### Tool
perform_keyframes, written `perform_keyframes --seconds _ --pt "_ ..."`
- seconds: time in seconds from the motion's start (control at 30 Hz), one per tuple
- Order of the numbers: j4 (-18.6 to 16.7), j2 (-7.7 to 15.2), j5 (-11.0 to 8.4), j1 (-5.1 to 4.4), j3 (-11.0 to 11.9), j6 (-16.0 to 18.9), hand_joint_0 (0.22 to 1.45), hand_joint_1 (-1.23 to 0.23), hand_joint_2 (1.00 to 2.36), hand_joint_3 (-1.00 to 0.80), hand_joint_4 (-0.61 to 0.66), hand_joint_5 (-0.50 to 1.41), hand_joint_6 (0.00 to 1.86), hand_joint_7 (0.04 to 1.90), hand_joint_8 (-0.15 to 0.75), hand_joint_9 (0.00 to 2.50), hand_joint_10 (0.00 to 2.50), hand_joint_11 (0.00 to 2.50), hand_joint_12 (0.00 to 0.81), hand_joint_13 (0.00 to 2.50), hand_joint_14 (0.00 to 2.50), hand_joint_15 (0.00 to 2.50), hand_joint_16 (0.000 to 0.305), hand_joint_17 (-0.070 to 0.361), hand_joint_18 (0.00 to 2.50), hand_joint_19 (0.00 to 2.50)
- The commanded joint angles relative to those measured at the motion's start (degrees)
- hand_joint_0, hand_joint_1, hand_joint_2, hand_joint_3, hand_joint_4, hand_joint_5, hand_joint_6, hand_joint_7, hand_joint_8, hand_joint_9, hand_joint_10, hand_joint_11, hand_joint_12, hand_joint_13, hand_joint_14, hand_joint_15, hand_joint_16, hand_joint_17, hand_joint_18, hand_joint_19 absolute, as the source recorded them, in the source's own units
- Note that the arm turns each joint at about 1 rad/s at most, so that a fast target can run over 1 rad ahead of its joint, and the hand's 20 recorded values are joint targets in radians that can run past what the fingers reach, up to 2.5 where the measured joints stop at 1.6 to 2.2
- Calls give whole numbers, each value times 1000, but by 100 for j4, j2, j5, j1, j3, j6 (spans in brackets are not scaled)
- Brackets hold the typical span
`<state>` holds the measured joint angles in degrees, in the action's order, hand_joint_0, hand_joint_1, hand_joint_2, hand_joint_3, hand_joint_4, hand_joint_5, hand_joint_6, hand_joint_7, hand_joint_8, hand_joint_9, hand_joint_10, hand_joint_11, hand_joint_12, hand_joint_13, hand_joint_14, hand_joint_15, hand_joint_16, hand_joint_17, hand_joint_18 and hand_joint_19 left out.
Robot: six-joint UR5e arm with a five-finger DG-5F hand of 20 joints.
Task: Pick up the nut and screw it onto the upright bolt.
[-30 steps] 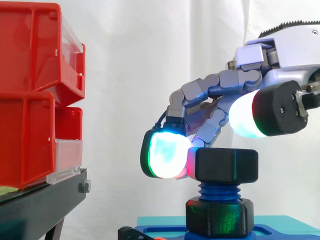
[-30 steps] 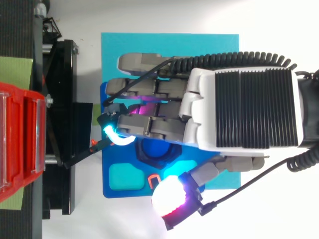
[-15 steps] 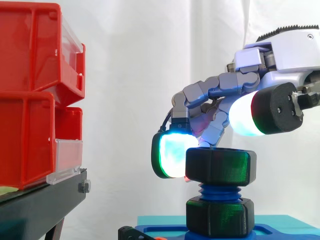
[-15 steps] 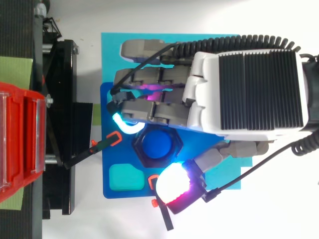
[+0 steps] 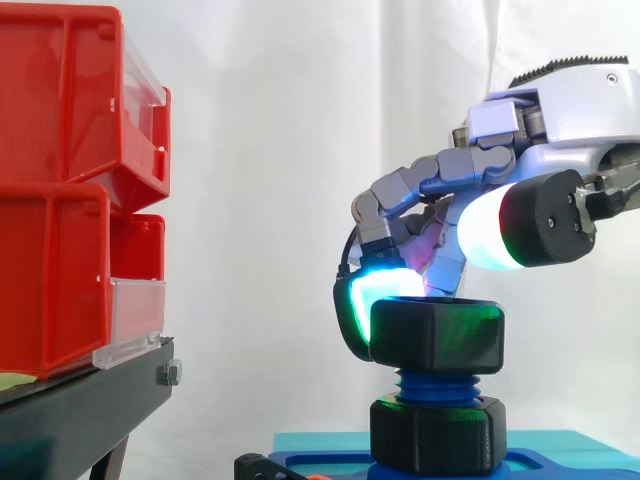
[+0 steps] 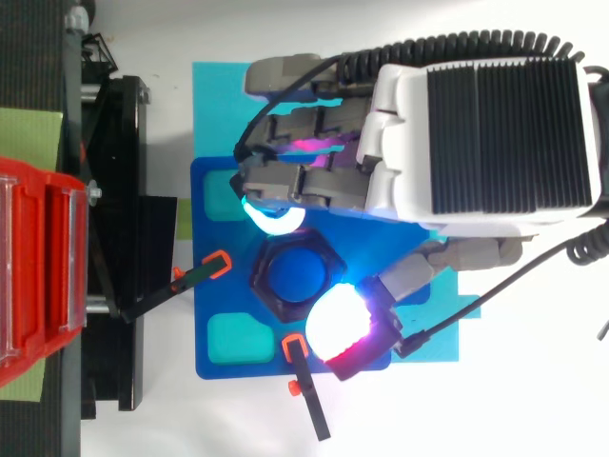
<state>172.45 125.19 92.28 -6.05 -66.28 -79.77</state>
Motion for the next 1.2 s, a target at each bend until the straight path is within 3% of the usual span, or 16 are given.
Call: perform_keyframes --seconds 0.0,0.17,0.3,0.4,0.57,0.9,1.07,1.17 --pt "34 -4 62 51 1 -3 548 -360 1000 -500 133 68 535 1371 230 1158 0 0 144 745 0 0 3 7 353 0" --pt "52 -4 115 113 1 -30 549 -365 1000 -500 132 69 500 1429 230 1149 0 0 144 775 0 0 2 4 390 0" --pt "61 5 159 148 71 -30 544 -353 1000 -500 115 24 504 1334 250 1079 0 0 161 779 0 0 5 10 389 0" --pt "140 -4 246 183 229 -39 537 -344 1000 -500 167 -9 505 1219 253 1044 0 0 180 764 0 0 7 16 376 0" --pt "131 5 273 209 256 -30 529 -303 1000 -500 220 -55 504 1062 255 1019 0 0 203 771 0 0 11 24 376 0" --pt "-282 5 334 236 256 32 517 -198 1000 -500 195 -122 502 716 239 894 0 0 232 719 0 0 21 47 377 0" --pt "-546 14 290 174 256 207 511 -147 1000 -500 181 -139 501 636 223 785 0 0 249 615 0 0 24 53 295 0" --pt "-519 14 238 122 256 287 509 -117 1000 -500 170 -151 501 594 208 676 0 0 264 481 0 0 26 58 127 0"
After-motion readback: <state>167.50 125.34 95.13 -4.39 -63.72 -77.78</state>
